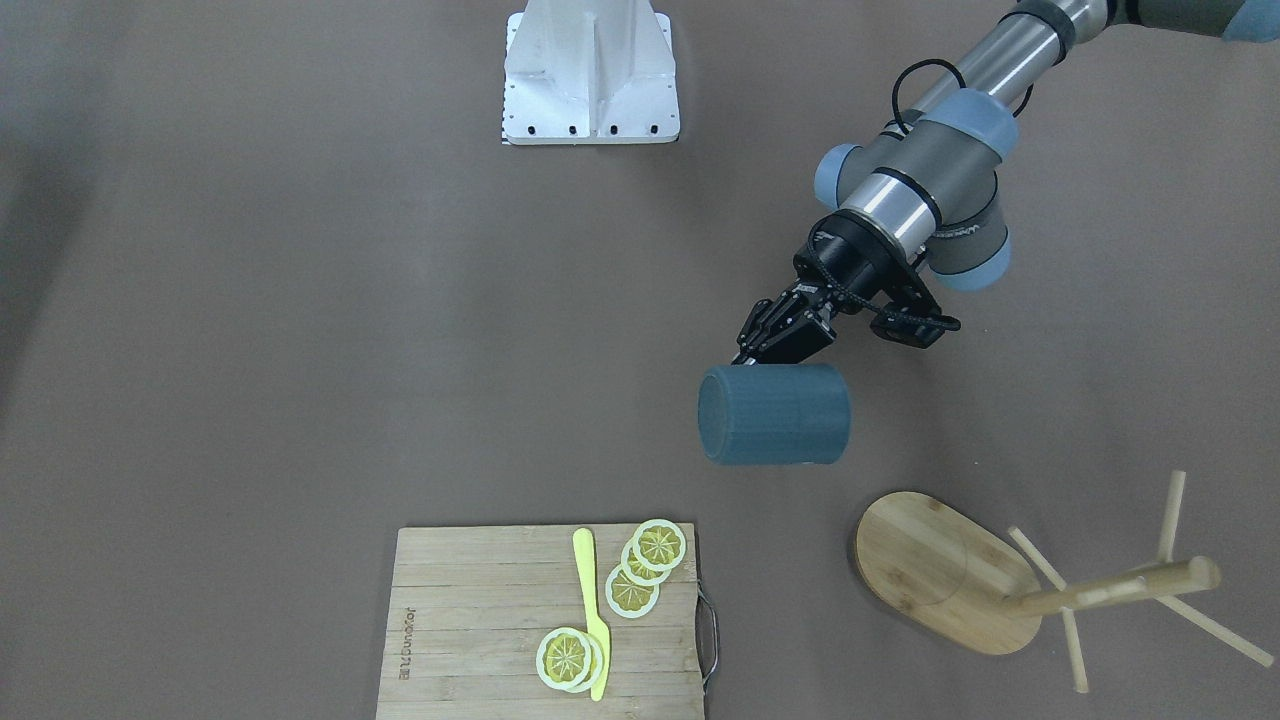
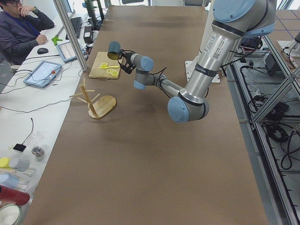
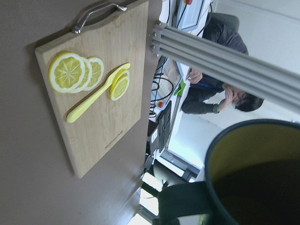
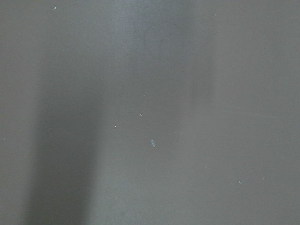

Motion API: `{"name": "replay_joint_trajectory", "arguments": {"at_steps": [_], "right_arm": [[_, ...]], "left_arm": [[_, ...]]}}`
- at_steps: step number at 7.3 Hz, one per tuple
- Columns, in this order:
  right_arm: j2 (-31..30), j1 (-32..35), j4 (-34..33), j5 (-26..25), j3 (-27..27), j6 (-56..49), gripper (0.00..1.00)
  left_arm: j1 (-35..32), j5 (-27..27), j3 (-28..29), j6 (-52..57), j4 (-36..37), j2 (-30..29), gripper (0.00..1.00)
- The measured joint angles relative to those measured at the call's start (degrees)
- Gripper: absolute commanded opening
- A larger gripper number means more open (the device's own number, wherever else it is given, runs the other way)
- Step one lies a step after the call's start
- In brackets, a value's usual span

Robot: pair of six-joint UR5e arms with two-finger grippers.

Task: Hang cup on storage rack
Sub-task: 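Lift the blue mug with the left gripper toward the mug tree, then hook the mug handle onto a peg of the mug tree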

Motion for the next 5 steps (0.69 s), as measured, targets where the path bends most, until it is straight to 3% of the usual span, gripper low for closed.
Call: {"name": "replay_joint_trajectory", "arguments": {"at_steps": [5], "right_arm": [[0.19,0.0,0.01,-0.15,0.28,0.08,1.0]], "left_arm": [[-7.64,2.14,9.95,-11.63,-0.14,-2.07,0.0]]}}
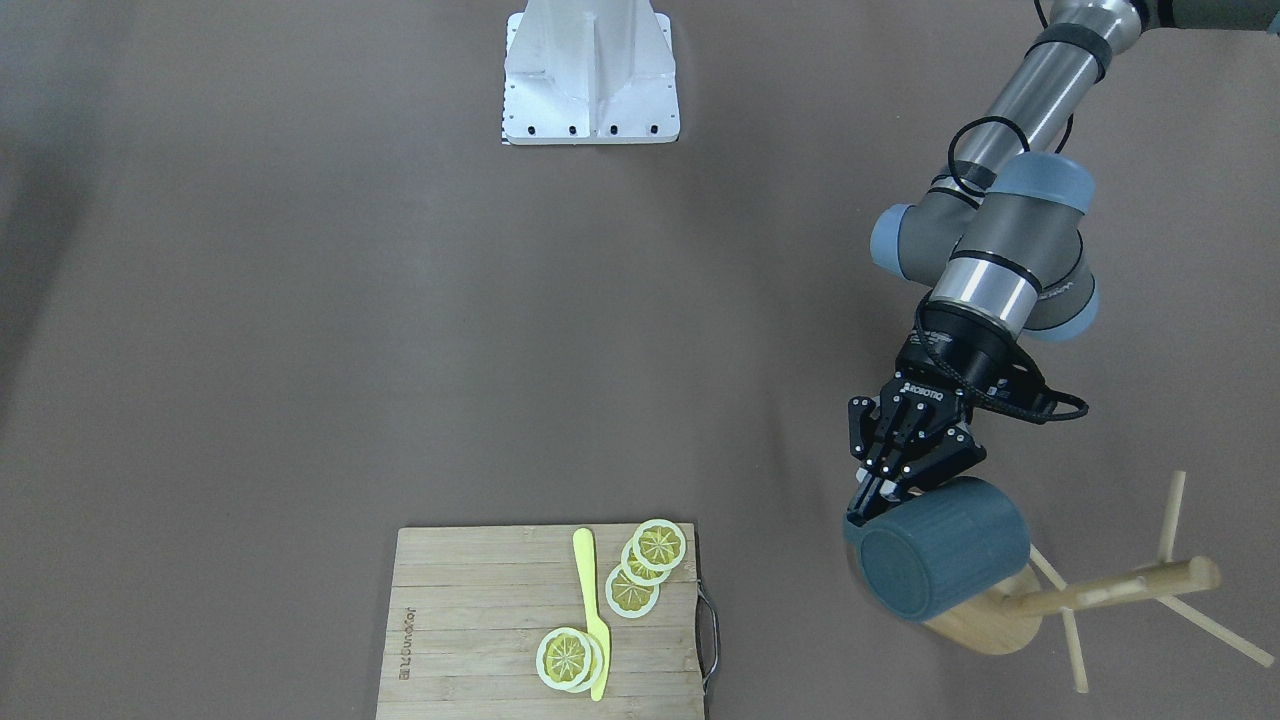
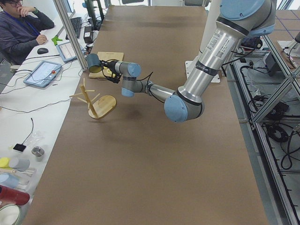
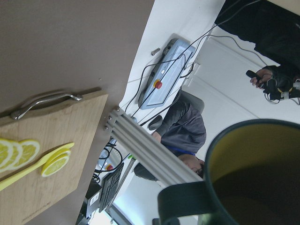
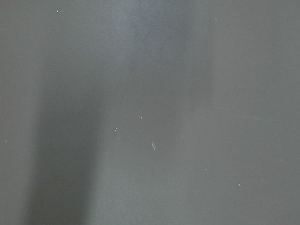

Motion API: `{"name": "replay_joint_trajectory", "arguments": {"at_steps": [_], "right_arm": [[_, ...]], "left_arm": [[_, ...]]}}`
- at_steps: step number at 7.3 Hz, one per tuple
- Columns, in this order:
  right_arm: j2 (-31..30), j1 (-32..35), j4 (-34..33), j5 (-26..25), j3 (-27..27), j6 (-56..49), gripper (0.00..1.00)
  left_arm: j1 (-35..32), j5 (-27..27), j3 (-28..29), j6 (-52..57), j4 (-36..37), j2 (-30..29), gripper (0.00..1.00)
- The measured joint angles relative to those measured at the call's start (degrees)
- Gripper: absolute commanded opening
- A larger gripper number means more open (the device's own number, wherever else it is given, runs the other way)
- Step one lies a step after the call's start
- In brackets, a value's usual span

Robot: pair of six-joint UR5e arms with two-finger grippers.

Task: Hang cup on storage rack
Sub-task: 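Hook the mug handle onto a peg of the mug tree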

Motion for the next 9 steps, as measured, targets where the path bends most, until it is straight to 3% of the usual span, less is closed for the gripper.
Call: {"name": "replay_joint_trajectory", "arguments": {"at_steps": [9], "right_arm": [[-0.01,0.0,0.03,-0.13,0.12,-0.08,1.0]], "left_arm": [[-4.02,-5.85,10.96,4.05,-13.63,-0.48,0.0]]}}
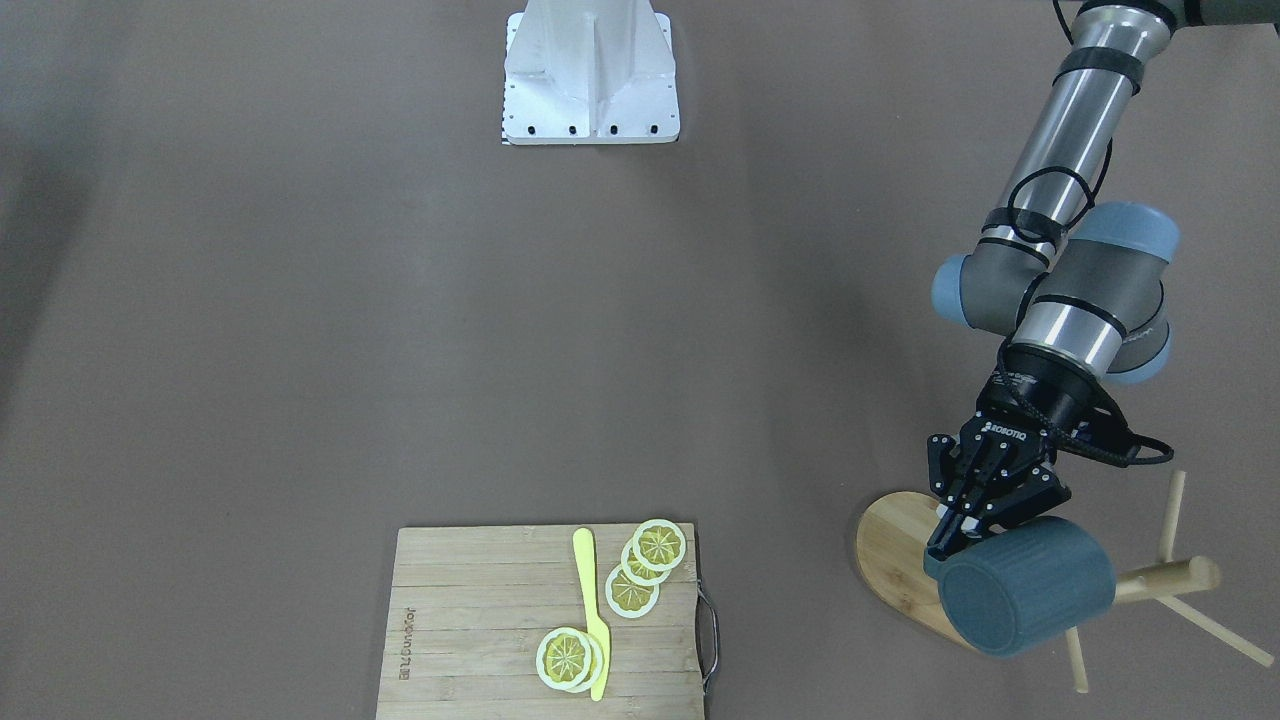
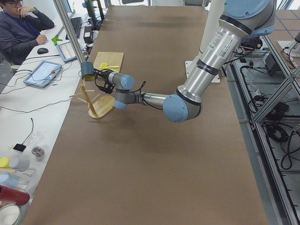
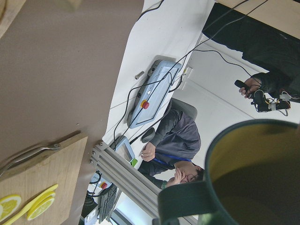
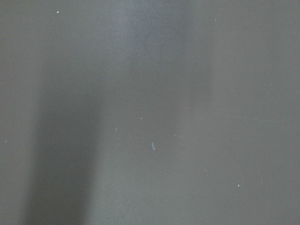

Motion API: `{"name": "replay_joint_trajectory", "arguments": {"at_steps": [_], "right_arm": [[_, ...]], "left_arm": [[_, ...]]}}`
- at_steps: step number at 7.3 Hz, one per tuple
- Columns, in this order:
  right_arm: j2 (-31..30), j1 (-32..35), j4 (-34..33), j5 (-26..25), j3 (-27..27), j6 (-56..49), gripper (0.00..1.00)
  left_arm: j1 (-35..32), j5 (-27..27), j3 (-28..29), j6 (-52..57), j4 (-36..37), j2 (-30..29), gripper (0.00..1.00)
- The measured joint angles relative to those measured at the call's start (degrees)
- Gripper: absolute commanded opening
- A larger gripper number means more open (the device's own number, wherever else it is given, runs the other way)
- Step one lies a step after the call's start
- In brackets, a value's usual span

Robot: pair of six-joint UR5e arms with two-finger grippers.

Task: Hang cup on storage rack
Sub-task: 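Hook the mug handle onto a peg of the mug tree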

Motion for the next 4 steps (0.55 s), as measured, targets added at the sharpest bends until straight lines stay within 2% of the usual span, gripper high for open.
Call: {"name": "replay_joint_trajectory", "arguments": {"at_steps": [4], "right_arm": [[0.14,0.0,-0.03,-0.05,0.0,0.01,1.0]], "left_arm": [[-1.17,-1.43,1.14,0.95,-1.15,-0.04,0.0]]}}
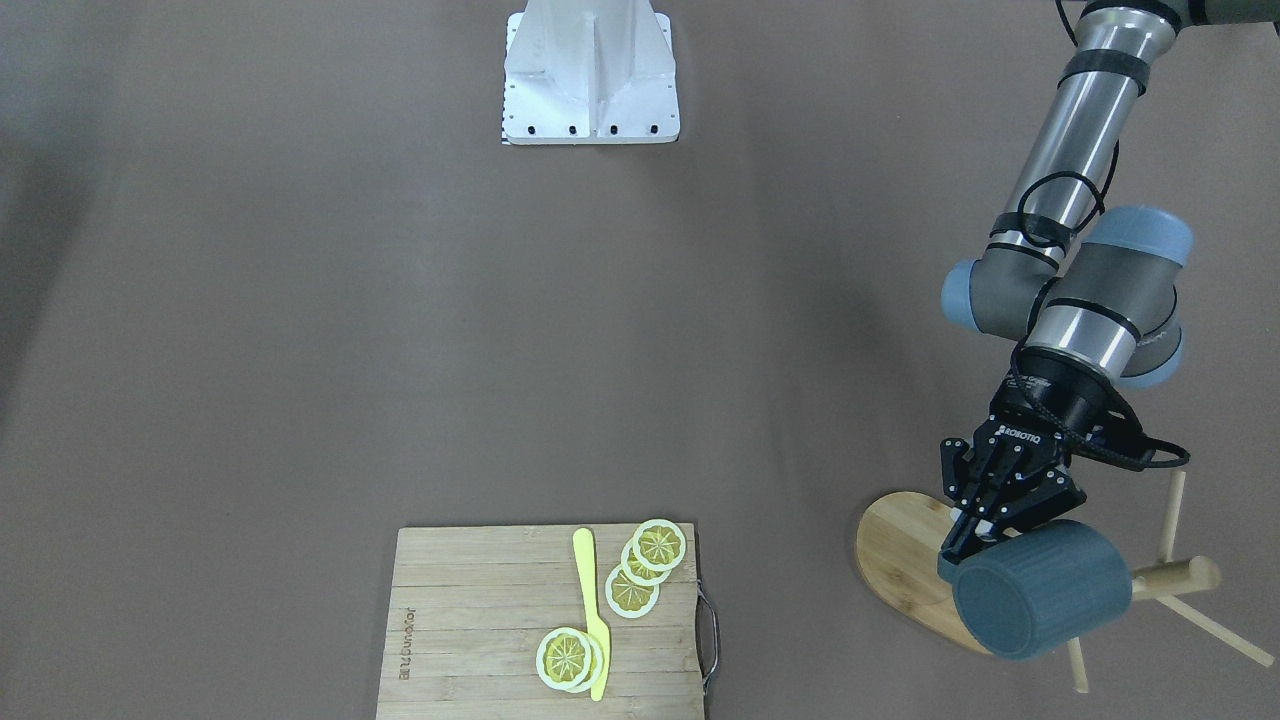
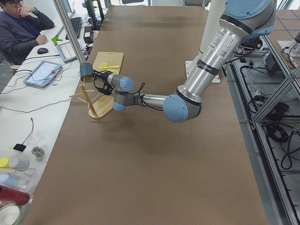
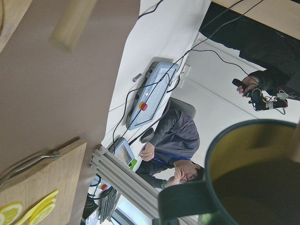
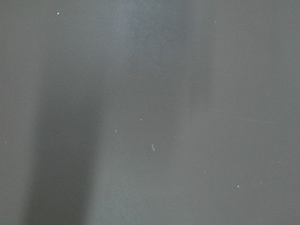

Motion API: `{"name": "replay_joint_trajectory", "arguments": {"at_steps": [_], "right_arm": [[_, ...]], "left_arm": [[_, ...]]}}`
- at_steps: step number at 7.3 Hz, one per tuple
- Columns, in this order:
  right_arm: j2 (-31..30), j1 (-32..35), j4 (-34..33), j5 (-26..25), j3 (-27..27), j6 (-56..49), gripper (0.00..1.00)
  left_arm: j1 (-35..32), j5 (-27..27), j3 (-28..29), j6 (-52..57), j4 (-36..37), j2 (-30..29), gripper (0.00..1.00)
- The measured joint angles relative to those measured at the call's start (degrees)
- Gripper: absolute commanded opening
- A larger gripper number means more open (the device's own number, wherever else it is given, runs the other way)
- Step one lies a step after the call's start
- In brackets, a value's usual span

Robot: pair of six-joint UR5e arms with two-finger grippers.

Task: Hang cup on storage rack
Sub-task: 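Hook the mug handle onto a peg of the mug tree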

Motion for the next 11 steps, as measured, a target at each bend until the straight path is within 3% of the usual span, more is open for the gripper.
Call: {"name": "replay_joint_trajectory", "arguments": {"at_steps": [11], "right_arm": [[-0.07,0.0,0.08,0.02,0.08,0.03,1.0]], "left_arm": [[-1.06,-2.04,8.44,0.96,-9.05,-0.08,0.0]]}}
